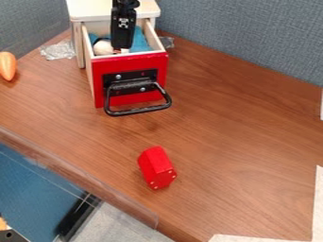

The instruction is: Close the drawer.

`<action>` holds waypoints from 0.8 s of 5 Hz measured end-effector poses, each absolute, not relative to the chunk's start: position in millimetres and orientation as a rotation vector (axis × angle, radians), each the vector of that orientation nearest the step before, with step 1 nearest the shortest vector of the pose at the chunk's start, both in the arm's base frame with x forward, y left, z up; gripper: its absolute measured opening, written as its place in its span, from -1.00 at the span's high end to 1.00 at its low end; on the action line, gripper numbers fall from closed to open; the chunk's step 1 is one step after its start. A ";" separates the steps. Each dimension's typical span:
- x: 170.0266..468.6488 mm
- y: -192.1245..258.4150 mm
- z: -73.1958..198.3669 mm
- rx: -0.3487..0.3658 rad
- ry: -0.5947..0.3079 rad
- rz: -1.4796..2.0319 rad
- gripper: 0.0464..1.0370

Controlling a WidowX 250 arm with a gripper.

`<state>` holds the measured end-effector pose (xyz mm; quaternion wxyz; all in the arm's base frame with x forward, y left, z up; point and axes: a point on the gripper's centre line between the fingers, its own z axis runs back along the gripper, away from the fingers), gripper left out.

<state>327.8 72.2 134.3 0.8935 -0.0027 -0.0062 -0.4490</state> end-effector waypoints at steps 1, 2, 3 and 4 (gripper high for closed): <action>325.5 71.4 122.4 -0.026 0.020 -0.934 -0.93; 306.4 44.7 108.5 -0.023 0.063 -1.029 -0.93; 290.5 22.9 97.4 0.029 0.074 -1.162 -0.93; 277.1 11.4 82.5 0.055 0.086 -1.218 -0.93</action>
